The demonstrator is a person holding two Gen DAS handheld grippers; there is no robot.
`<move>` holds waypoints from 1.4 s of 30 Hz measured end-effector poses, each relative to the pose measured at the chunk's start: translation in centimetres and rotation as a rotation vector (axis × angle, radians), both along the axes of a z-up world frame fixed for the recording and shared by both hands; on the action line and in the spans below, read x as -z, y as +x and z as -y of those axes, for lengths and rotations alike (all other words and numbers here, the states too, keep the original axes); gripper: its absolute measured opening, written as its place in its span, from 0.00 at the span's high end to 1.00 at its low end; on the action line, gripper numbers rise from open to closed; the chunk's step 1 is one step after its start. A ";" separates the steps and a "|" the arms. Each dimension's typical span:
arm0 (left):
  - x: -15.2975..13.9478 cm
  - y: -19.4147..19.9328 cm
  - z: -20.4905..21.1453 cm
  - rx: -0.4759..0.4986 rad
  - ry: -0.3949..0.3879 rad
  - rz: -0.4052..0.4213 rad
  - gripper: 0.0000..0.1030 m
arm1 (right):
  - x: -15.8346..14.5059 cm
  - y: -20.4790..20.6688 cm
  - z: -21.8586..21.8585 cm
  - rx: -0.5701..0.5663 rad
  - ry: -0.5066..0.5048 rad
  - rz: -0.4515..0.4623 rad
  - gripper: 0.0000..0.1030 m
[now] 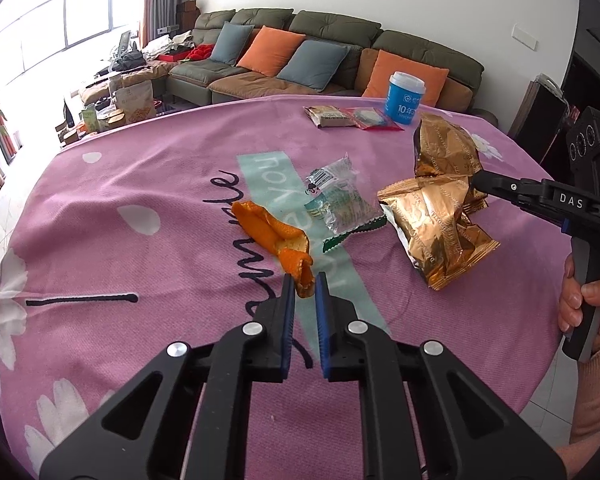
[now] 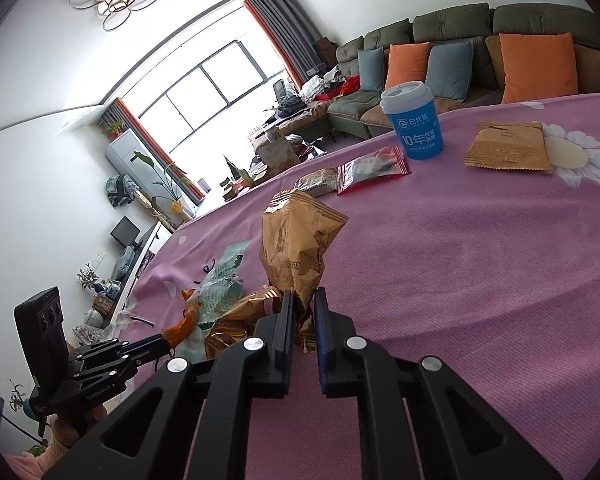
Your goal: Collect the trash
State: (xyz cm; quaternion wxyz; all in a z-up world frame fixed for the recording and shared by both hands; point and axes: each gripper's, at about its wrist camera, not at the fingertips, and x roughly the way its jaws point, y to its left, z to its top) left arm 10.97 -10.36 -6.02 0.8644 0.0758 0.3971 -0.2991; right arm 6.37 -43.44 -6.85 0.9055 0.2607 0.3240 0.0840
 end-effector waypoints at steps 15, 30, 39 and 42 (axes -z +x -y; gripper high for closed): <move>-0.6 -1.2 -3.4 -0.015 -0.058 -0.003 0.66 | -3.2 -1.4 1.1 0.079 -0.040 0.113 0.93; 0.4 0.9 -1.0 -0.037 -0.049 -0.052 0.85 | -3.4 -0.4 -2.3 -0.048 0.005 0.147 0.93; -1.2 -1.2 -3.3 -0.050 -0.051 0.022 0.88 | -3.2 1.0 -6.8 -0.175 0.040 0.147 0.93; -1.9 -2.1 -4.7 -0.060 -0.052 0.044 0.89 | -3.2 1.3 -8.1 -0.211 0.051 0.145 0.93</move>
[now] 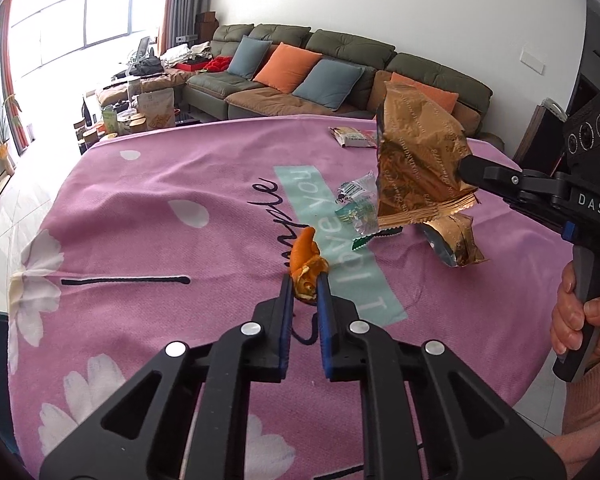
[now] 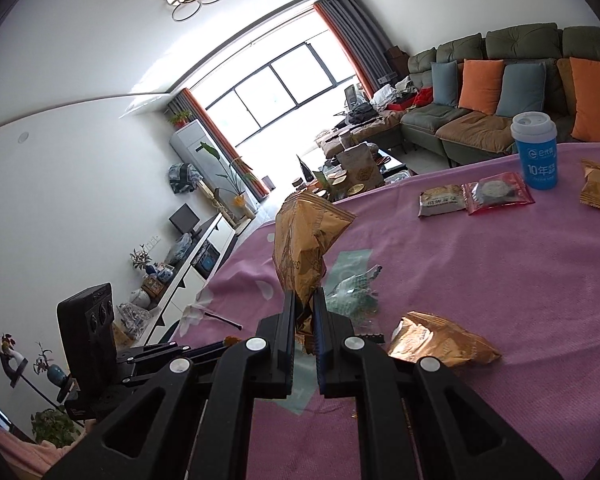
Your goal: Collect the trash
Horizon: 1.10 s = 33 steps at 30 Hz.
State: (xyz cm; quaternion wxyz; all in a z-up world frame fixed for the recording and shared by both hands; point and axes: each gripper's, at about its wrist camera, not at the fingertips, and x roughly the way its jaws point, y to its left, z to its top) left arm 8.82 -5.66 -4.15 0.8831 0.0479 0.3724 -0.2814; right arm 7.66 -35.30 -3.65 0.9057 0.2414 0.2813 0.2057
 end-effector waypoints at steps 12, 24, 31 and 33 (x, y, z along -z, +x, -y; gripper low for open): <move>1.3 -0.7 -3.0 -0.015 0.003 -0.022 0.70 | 0.7 0.8 -2.9 -0.066 -0.004 -0.033 0.93; 1.8 -0.4 -2.5 -0.005 -0.036 -0.034 0.92 | 1.5 1.0 -3.1 -0.079 0.008 -0.064 0.93; 0.2 -1.5 -3.8 -0.038 -0.027 0.013 0.92 | 1.1 1.2 -4.0 -0.114 0.022 -0.053 0.93; -0.3 -1.7 -4.3 -0.052 -0.029 0.022 0.92 | 1.1 1.3 -4.4 -0.128 0.027 -0.050 0.93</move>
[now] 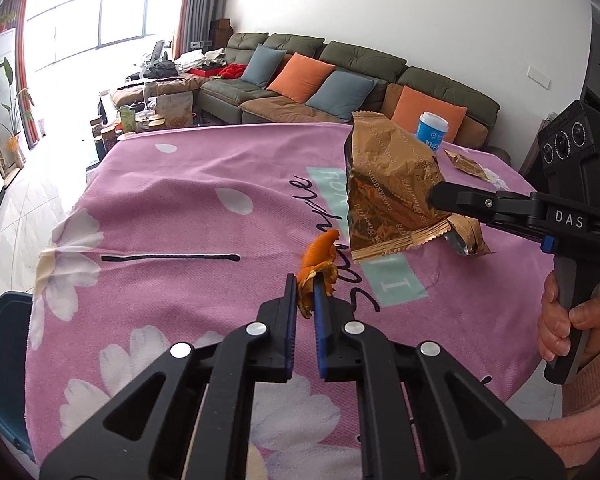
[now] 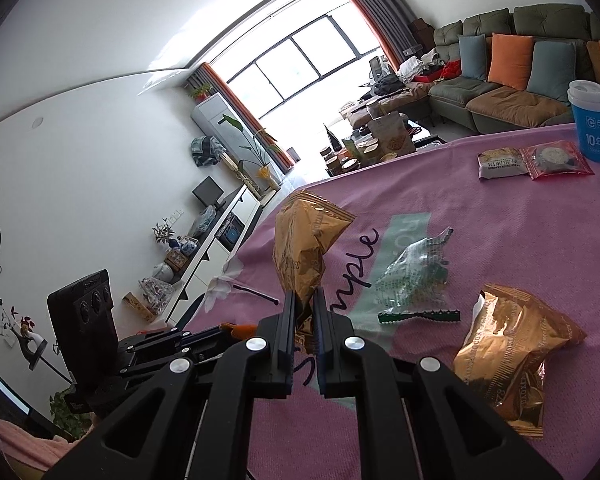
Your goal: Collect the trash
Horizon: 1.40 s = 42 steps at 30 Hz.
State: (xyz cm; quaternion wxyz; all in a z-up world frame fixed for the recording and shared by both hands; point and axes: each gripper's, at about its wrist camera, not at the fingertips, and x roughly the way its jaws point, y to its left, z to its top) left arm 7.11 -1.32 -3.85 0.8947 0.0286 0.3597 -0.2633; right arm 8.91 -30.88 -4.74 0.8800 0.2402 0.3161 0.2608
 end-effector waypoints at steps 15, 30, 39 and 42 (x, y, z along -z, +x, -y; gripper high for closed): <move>-2.1 -1.6 -5.9 -0.129 0.005 0.034 0.92 | -0.8 0.6 -4.4 -0.109 -0.001 0.015 0.93; -2.6 -2.8 -10.8 -0.239 0.000 0.041 0.92 | -1.1 1.9 -9.5 -0.234 -0.014 0.000 0.93; -2.9 -3.4 -13.4 -0.294 -0.004 0.046 0.93 | -1.3 2.4 -12.2 -0.297 -0.017 -0.010 0.93; -3.1 -3.5 -14.0 -0.310 -0.004 0.049 0.93 | -1.4 2.5 -12.9 -0.308 -0.018 -0.010 0.93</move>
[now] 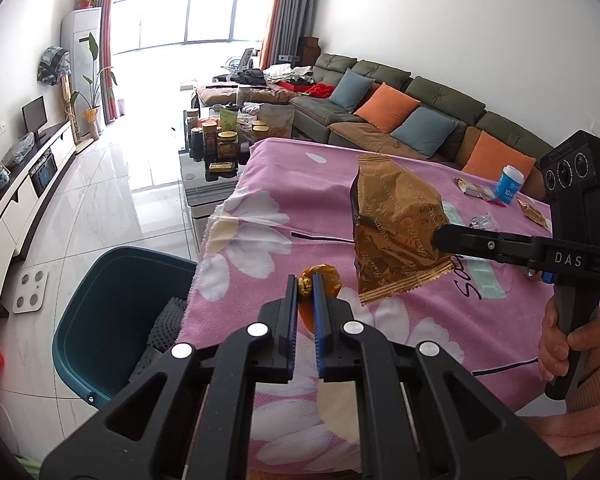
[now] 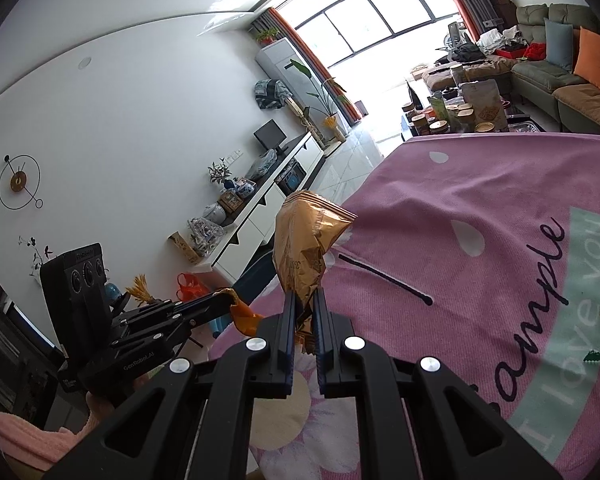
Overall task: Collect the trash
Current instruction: 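Lower the right gripper's gold foil bag while the left gripper lowers the orange peel into the teal bin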
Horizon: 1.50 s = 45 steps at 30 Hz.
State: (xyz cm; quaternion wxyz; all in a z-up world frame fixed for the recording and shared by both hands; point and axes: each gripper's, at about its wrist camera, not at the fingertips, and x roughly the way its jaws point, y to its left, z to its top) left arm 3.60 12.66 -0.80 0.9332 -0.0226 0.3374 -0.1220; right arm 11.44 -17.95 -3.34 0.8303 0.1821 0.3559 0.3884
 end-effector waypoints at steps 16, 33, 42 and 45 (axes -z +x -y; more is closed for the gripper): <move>-1.1 -0.6 -2.9 -0.077 0.009 0.032 0.93 | -0.6 0.8 -3.3 -0.057 -0.001 0.006 0.93; -1.6 -1.1 -6.3 -0.170 0.015 0.048 0.93 | -0.6 1.6 -7.0 -0.133 0.000 -0.007 0.93; -1.9 -0.9 -7.9 -0.215 0.019 0.054 0.93 | -0.5 2.2 -9.0 -0.170 -0.009 -0.008 0.93; -1.8 -0.8 -8.6 -0.230 0.019 0.054 0.93 | -0.5 2.4 -9.7 -0.180 -0.014 -0.008 0.93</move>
